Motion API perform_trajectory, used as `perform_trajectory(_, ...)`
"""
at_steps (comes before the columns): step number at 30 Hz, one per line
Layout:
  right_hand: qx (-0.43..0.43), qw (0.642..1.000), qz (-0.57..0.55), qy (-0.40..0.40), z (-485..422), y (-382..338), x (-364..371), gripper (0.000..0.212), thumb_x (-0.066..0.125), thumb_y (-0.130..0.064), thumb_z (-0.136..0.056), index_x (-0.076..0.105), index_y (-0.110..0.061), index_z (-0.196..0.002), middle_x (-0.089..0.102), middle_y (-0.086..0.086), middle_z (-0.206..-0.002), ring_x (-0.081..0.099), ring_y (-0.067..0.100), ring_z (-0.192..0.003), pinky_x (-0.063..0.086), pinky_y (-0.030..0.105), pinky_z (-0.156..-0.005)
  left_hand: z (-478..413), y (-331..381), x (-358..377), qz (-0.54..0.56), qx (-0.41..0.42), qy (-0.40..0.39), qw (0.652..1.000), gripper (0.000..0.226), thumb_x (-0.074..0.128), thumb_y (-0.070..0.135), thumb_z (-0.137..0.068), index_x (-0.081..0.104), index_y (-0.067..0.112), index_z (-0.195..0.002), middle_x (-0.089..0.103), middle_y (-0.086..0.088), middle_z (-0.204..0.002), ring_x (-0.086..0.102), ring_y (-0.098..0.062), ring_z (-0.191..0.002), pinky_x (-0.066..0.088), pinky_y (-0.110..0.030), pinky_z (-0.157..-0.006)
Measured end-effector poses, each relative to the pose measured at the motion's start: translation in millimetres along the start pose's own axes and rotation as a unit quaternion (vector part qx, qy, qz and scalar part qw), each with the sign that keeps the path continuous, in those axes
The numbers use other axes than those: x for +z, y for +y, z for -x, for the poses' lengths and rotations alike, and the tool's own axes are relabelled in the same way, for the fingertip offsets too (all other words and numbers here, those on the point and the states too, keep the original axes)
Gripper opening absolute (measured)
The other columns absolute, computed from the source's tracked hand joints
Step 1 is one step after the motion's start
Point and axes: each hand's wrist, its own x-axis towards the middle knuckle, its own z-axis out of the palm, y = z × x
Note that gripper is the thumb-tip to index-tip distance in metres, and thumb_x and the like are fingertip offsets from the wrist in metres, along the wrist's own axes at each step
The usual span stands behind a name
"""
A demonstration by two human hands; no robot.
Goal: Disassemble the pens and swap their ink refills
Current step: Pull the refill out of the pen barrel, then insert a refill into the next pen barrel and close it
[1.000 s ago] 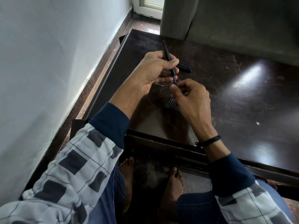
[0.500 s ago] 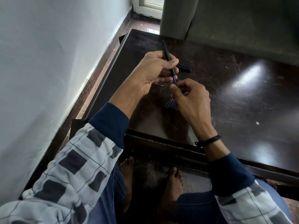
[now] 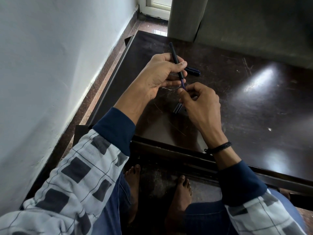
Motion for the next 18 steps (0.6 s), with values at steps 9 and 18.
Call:
perform_trajectory(9, -0.002, 1.000, 0.003, 0.000, 0.8, -0.7, -0.6, 0.016, 0.066, -0.043, -0.099, 0.071, -0.027, -0.099, 0.074, -0.007, -0.083, 0.071, 0.009, -0.077, 0.062, 0.041, -0.074, 0.7, 0.3, 0.5, -0.003, 0.002, 0.003, 1.000, 0.016, 0.068, 0.013, -0.098, 0.068, 0.006, -0.112, 0.076, -0.008, -0.088, 0.077, -0.022, -0.079, 0.061, -0.029, -0.071)
perform_trajectory(18, -0.002, 1.000, 0.000, -0.001, 0.4, -1.2, -0.3, 0.015, 0.066, -0.041, -0.099, 0.071, -0.027, -0.099, 0.074, -0.006, -0.084, 0.072, 0.011, -0.077, 0.063, 0.043, -0.073, 1.5, 1.4, 0.1, -0.002, 0.003, 0.001, 1.000, 0.014, 0.068, 0.013, -0.098, 0.068, 0.006, -0.111, 0.075, -0.009, -0.087, 0.077, -0.022, -0.078, 0.061, -0.029, -0.071)
